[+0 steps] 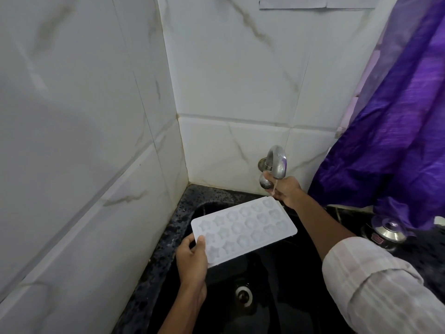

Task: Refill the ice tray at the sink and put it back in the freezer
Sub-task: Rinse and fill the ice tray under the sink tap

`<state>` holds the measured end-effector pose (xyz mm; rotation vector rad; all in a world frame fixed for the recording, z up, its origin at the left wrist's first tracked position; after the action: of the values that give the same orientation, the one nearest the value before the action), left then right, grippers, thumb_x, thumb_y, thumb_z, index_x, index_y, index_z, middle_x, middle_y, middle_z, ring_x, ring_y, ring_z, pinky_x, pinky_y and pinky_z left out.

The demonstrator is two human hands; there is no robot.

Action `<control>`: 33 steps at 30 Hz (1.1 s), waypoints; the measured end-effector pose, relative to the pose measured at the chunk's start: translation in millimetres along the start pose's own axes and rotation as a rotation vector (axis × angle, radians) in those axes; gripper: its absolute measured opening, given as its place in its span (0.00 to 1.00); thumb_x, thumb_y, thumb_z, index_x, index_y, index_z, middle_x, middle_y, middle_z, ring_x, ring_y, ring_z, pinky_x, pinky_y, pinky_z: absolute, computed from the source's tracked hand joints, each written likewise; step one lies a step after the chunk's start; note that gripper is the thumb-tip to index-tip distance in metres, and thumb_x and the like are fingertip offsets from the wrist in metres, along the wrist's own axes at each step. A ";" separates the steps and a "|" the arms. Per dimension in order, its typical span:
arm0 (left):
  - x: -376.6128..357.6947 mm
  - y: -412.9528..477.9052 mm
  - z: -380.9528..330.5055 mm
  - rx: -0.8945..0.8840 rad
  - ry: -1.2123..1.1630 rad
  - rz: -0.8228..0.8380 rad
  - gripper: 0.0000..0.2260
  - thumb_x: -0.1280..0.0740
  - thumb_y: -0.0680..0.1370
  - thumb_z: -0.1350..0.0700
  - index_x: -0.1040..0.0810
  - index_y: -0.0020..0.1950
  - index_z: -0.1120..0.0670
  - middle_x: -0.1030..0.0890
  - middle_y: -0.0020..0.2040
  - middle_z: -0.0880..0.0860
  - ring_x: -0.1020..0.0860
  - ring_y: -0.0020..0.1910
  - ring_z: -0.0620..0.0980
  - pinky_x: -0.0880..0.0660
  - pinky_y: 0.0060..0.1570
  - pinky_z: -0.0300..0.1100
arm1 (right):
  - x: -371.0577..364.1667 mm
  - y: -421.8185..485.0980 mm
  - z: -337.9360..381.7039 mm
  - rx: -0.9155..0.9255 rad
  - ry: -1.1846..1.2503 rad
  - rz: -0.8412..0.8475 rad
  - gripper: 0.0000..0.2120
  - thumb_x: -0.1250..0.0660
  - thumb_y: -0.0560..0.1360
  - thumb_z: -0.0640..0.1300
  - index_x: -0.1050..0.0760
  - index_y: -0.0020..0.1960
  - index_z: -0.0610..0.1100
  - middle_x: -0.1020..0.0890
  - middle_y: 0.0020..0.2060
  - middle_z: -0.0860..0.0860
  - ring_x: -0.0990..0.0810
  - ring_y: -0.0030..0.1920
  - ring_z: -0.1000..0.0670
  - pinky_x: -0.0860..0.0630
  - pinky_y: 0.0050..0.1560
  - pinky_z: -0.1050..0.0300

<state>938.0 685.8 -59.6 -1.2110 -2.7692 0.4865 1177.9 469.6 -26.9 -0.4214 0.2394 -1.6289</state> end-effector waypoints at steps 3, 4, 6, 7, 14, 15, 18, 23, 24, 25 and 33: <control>-0.4 -0.2 2.4 -0.006 0.006 -0.005 0.06 0.36 0.82 0.58 0.20 0.57 0.56 0.16 0.44 0.50 0.16 0.36 0.43 0.24 0.27 0.33 | 2.7 -2.5 -0.7 0.034 -0.075 -0.010 0.16 0.30 0.76 0.45 0.23 0.55 0.32 0.19 0.41 0.43 0.20 0.35 0.49 0.26 0.29 0.62; -0.2 0.2 3.4 -0.008 0.012 -0.011 0.06 0.35 0.82 0.58 0.21 0.57 0.55 0.16 0.45 0.50 0.16 0.37 0.43 0.25 0.27 0.33 | 3.5 -6.9 -1.2 0.046 -0.106 -0.010 0.16 0.31 0.77 0.47 0.21 0.53 0.33 0.19 0.39 0.44 0.21 0.34 0.50 0.26 0.31 0.61; 1.9 2.1 5.8 -0.015 0.027 -0.027 0.06 0.35 0.82 0.58 0.21 0.57 0.55 0.16 0.47 0.51 0.17 0.40 0.46 0.25 0.28 0.34 | 6.6 -22.2 -5.7 0.063 -0.178 -0.007 0.20 0.34 0.77 0.56 0.20 0.44 0.38 0.18 0.35 0.48 0.20 0.32 0.51 0.27 0.34 0.60; 3.4 4.1 7.4 -0.021 0.034 -0.033 0.06 0.35 0.82 0.58 0.21 0.58 0.56 0.16 0.47 0.52 0.17 0.41 0.47 0.24 0.30 0.36 | 8.9 -31.1 -11.2 0.063 -0.208 0.006 0.22 0.36 0.77 0.60 0.20 0.43 0.41 0.16 0.35 0.49 0.19 0.34 0.52 0.24 0.37 0.59; 16.3 13.6 19.8 -0.036 0.109 -0.049 0.07 0.36 0.82 0.59 0.21 0.58 0.57 0.16 0.49 0.55 0.18 0.41 0.47 0.26 0.34 0.40 | 25.4 -86.6 -61.3 0.213 -0.242 0.297 0.09 0.34 0.79 0.50 0.16 0.54 0.51 0.13 0.47 0.55 0.15 0.50 0.56 0.20 0.48 0.61; 16.7 13.1 20.9 -0.039 0.118 -0.040 0.07 0.37 0.83 0.59 0.22 0.58 0.56 0.16 0.48 0.53 0.18 0.41 0.47 0.26 0.34 0.39 | 28.2 -88.4 -63.9 0.246 -0.231 0.281 0.10 0.35 0.80 0.44 0.18 0.57 0.51 0.14 0.48 0.56 0.15 0.50 0.58 0.21 0.45 0.65; 16.6 9.8 22.9 -0.062 0.167 -0.019 0.06 0.38 0.83 0.57 0.24 0.58 0.53 0.17 0.47 0.49 0.18 0.42 0.45 0.27 0.33 0.38 | 36.2 -91.9 -68.7 0.312 -0.244 0.217 0.12 0.35 0.79 0.36 0.20 0.60 0.45 0.14 0.50 0.53 0.15 0.50 0.57 0.21 0.44 0.67; 18.9 2.6 8.0 -0.337 0.438 0.034 0.05 0.40 0.84 0.55 0.27 0.56 0.53 0.21 0.50 0.52 0.22 0.47 0.51 0.30 0.38 0.42 | 51.6 -103.6 -71.5 0.411 -0.316 0.092 0.10 0.30 0.75 0.34 0.20 0.55 0.44 0.15 0.47 0.52 0.17 0.48 0.57 0.21 0.49 0.67; 19.7 1.3 4.3 -0.410 0.501 0.063 0.04 0.40 0.84 0.54 0.28 0.55 0.53 0.21 0.48 0.50 0.22 0.45 0.49 0.31 0.37 0.41 | 54.8 -106.6 -72.1 0.432 -0.320 0.059 0.10 0.29 0.74 0.33 0.20 0.54 0.42 0.16 0.46 0.52 0.17 0.47 0.57 0.22 0.48 0.69; 20.1 0.1 0.8 -0.478 0.555 0.095 0.04 0.40 0.84 0.53 0.28 0.54 0.52 0.21 0.47 0.48 0.23 0.43 0.47 0.31 0.36 0.39 | 57.9 -109.6 -72.5 0.457 -0.321 0.023 0.09 0.29 0.74 0.33 0.20 0.53 0.41 0.16 0.45 0.52 0.18 0.46 0.58 0.23 0.47 0.71; 20.9 -2.6 -10.7 -0.673 0.686 0.086 0.05 0.33 0.80 0.61 0.26 0.45 0.57 0.20 0.40 0.49 0.24 0.36 0.43 0.30 0.36 0.36 | 75.5 -126.5 -72.7 0.598 -0.328 -0.071 0.10 0.27 0.71 0.31 0.22 0.44 0.44 0.17 0.39 0.56 0.19 0.39 0.66 0.25 0.45 0.74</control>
<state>924.0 702.1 -49.7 -1.2667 -2.3003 -0.7851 1028.6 401.5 -32.8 -0.2287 -0.5057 -1.5836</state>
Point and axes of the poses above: each hand's wrist, its own y-axis towards the middle knuckle, its own x-axis out of the back of the hand, z = x × y, the point moved 4 cm from there along y, towards the middle knuckle
